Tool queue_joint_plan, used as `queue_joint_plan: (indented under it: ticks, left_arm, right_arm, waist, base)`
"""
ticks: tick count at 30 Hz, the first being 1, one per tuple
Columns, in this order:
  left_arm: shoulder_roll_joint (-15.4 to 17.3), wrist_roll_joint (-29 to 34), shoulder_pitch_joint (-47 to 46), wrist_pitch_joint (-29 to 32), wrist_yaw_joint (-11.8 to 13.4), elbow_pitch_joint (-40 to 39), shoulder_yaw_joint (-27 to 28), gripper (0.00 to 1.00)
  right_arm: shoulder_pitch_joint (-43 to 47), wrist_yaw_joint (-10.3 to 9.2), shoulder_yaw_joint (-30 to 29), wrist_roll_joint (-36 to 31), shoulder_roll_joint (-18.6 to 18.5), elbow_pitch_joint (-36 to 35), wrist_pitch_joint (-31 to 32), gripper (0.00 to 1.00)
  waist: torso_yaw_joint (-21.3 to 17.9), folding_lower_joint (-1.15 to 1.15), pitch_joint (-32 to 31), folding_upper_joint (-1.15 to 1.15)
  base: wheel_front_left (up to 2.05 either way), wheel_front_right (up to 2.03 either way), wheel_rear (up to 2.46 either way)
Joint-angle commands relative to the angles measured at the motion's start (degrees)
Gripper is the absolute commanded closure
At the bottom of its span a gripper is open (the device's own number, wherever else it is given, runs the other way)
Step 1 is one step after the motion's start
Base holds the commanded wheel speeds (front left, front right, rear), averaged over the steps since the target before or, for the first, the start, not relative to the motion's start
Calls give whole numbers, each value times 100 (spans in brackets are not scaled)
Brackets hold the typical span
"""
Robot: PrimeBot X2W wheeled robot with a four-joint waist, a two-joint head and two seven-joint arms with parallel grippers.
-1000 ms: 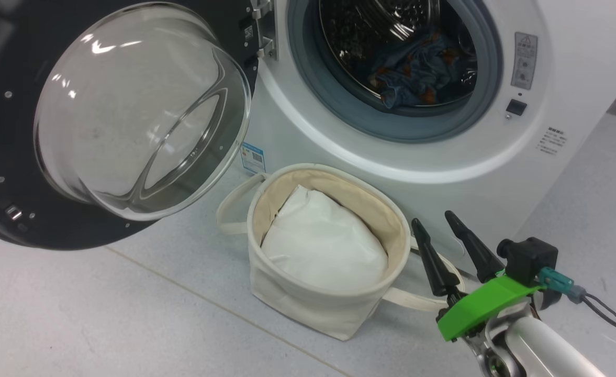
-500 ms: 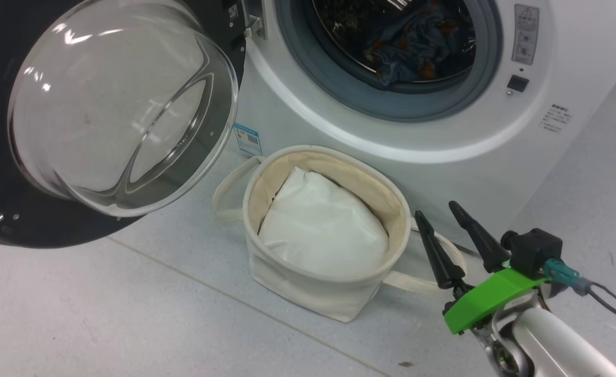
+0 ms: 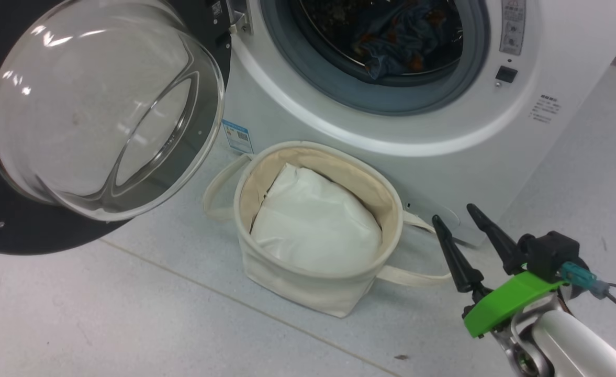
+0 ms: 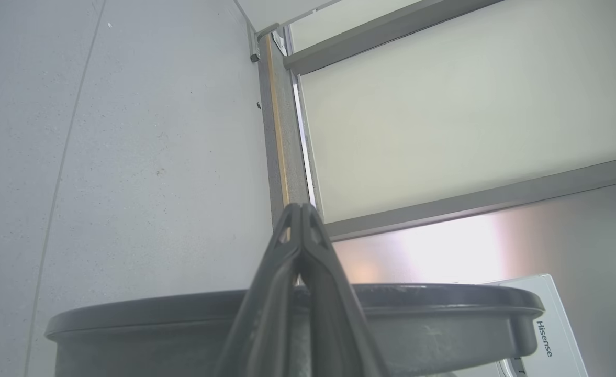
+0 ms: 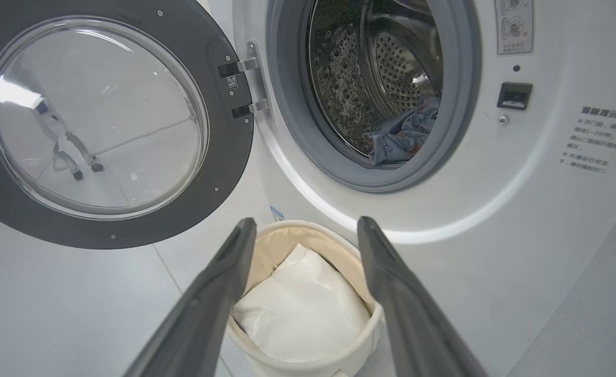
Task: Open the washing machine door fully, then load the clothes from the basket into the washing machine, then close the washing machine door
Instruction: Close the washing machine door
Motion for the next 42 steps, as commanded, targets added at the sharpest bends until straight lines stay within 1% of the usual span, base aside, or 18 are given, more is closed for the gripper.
queue_joint_plan:
  ticks: [1,5,10,17,20,24,28,29,32,36,40,42]
  left_arm:
    - [399,-56,-256,41,-53,-139,94,100]
    - [366,-117,-360,46,-100,-39,109,100]
    - [343,-104,-406,149,-126,83,29,100]
    - [366,-77,-486,830,-134,294,-166,100]
    - [313,-136,-523,1103,-137,309,-187,100]
    - [198,-185,-476,1646,-139,258,-289,100]
    - [15,-248,-311,2104,-139,21,-392,100]
    - [15,-248,-311,2104,-139,21,-392,100]
    - [-88,-368,-83,2412,-140,-214,-393,100]
    - [-104,-467,196,2723,-140,-422,-390,100]
    - [-113,-519,426,3145,-140,-614,-452,100]
    - [-174,-553,561,3408,-140,-733,-494,100]
  right_arm:
    - [-51,1,21,-64,-142,-205,-50,0]
    - [-84,1,-43,-101,-234,-289,25,0]
    - [-32,1,-170,-171,-249,-362,78,0]
    - [88,1,-347,-261,-240,-425,114,0]
    - [106,1,-350,-274,-215,-439,132,0]
    - [100,1,-290,-270,-144,-454,128,0]
    - [157,1,-347,-249,-101,-387,85,0]
    - [157,1,-347,-249,-101,-387,85,0]
    - [224,1,-349,-227,-38,-318,41,0]
    - [282,1,-314,-179,63,-245,-13,0]
    - [329,1,-292,-126,144,-182,-48,0]
    - [340,1,-276,-89,192,-131,-61,0]
  waist:
    - [-14,0,68,-1]
    - [-20,0,237,-1]
    - [-1,0,344,-1]
    - [50,0,391,-1]
    - [64,0,368,-1]
    - [67,0,329,-1]
    - [111,0,257,-1]
    - [111,0,257,-1]
    - [132,0,152,-1]
    - [148,0,-10,-1]
    - [176,0,-120,-1]
    - [205,0,-173,-1]
  base:
    - [0,0,0]
    - [0,0,0]
    - [0,0,0]
    - [0,0,0]
    - [0,0,0]
    - [0,0,0]
    - [0,0,0]
    - [0,0,0]
    - [0,0,0]
    - [0,0,0]
    - [0,0,0]
    - [0,0,0]
